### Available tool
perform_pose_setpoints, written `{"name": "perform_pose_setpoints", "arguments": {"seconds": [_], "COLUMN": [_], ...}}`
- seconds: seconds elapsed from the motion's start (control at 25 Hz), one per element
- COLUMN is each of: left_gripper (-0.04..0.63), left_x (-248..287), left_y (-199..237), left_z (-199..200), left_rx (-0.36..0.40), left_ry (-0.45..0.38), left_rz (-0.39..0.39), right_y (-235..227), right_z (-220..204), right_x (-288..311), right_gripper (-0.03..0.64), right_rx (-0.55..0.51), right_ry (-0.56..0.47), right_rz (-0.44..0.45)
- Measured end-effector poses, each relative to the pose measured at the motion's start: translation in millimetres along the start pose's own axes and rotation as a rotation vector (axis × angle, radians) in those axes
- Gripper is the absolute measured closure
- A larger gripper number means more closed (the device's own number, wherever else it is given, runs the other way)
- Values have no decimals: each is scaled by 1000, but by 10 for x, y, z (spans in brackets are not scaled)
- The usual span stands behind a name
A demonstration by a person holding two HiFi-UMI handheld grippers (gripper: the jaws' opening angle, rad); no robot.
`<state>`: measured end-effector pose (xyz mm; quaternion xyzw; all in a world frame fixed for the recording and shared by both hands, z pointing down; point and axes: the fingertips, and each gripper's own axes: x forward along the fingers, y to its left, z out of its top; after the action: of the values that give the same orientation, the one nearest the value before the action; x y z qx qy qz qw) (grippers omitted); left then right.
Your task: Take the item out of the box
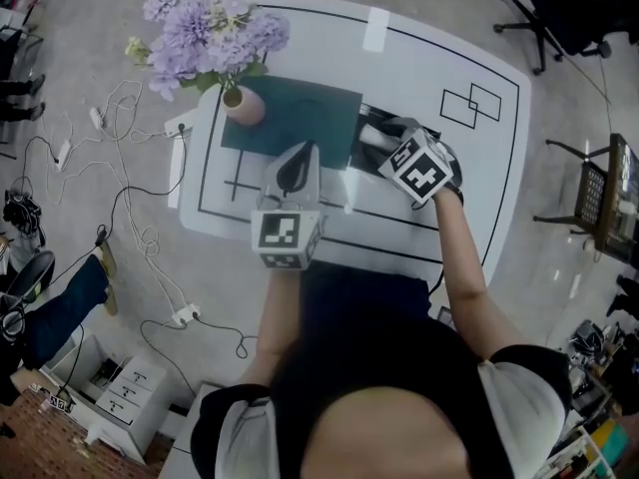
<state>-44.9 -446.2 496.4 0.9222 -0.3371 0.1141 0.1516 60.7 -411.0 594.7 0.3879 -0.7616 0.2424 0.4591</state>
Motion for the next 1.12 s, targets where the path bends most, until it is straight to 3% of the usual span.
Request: {"name": "perform_pose_setpoints", "arguments": {"seconds": [0.4,1.12], "left_gripper": [584,584], "left_x": [-17,-48], "left_y": [20,-2], "left_z": [-4,0], "left_rx": [-2,9], "left_ry": [25,15], "left_rz": [11,32], "right_y": [40,81], "right_z": [-54,-58], "right_x": [75,68], "right_gripper": [422,469], "right_rx": [8,22], "right_ry": [44,37], "right_rz": [60,68]}}
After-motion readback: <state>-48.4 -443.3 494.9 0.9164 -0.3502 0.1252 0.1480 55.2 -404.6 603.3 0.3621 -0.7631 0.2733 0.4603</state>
